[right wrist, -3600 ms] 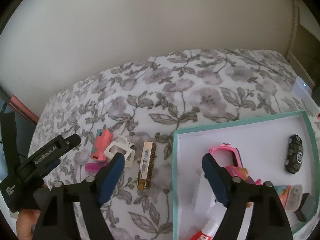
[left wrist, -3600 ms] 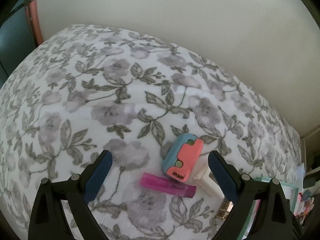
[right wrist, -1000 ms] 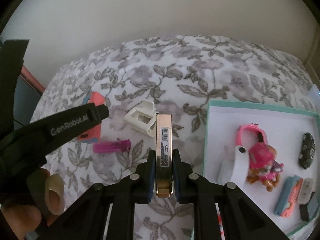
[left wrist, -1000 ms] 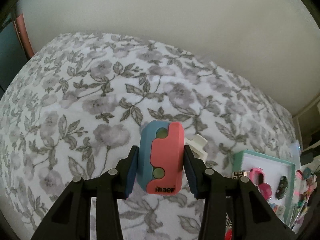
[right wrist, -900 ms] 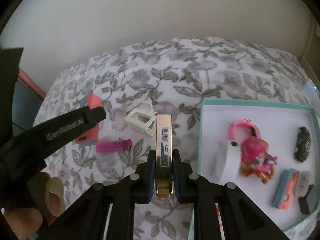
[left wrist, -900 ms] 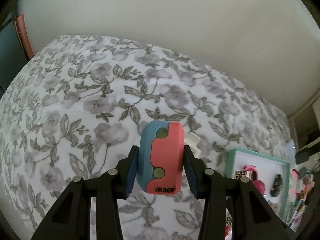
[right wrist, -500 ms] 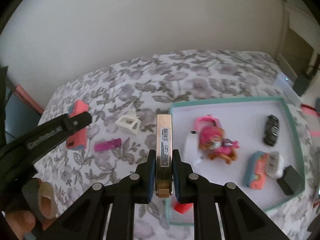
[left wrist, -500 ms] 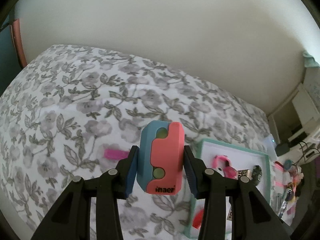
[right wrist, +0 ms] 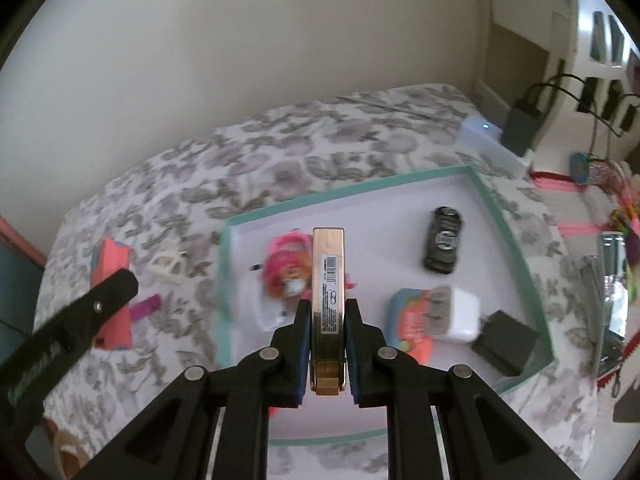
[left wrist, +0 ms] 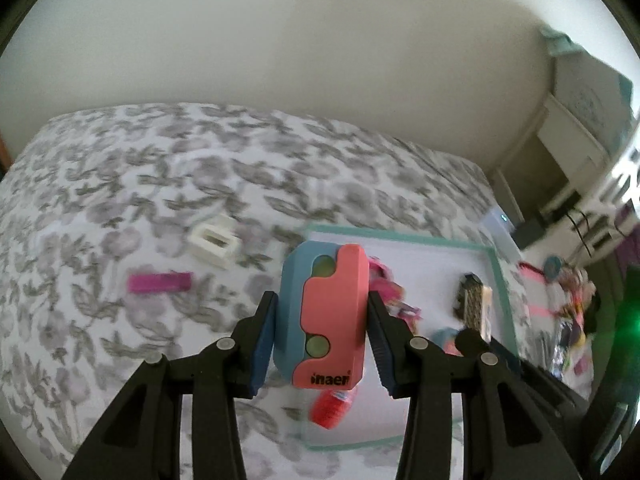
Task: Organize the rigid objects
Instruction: 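Carry the eraser and gold bar up over the white tray with both tools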
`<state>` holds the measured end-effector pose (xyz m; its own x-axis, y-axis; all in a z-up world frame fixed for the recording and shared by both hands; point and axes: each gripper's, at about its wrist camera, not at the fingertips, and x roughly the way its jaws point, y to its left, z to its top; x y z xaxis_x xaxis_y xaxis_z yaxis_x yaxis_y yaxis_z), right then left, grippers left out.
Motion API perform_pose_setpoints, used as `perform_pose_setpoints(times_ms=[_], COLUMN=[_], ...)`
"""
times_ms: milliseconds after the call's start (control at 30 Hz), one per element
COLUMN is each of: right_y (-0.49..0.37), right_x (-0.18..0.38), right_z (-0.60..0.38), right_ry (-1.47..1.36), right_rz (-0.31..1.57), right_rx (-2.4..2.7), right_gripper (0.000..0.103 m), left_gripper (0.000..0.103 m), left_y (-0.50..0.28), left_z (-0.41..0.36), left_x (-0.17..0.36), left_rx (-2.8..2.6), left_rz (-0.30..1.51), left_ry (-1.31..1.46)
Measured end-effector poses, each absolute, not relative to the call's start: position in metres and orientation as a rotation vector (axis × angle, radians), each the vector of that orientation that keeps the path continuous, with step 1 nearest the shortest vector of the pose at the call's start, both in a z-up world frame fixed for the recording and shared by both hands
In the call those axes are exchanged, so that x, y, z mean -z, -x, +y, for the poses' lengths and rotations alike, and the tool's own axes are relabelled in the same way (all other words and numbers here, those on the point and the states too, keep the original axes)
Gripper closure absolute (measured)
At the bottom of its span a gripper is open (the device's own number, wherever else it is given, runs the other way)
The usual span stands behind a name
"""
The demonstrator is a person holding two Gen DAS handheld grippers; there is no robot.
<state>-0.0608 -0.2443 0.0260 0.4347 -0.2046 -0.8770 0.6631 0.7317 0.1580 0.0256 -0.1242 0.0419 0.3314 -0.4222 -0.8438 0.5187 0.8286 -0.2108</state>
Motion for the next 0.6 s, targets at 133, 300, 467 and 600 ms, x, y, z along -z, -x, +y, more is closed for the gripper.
perform_pose_setpoints(times_ms=[133,300,467,600], right_y=[0.072,0.087,0.104,0.111], right_x=[-0.023,-0.014,-0.012,-0.009], right_z=[-0.263,-0.291,-0.315,-0.327], right_ry=[-0.548,-0.603,-0.636,-0.605], right_rz=[0.97,0.949,0.888,0.884], right_rx=[0.622,0.668,0.75,0.837], right_gripper=[0.086,0.086,0.086,0.086], left_gripper=[0.058,0.058,0.058,0.058], left_y=[-0.01,0.006,0.019,0.025], left_z=[-0.148,-0.173,-0.194,-0.208], left_x=[-0.033,-0.024,-0.016,-0.007], left_rx=[0.656,0.693,0.723,0.741], left_rz=[1.086,1.088,1.091,1.103], left_ry=[-0.156,-0.211,-0.255,-0.286])
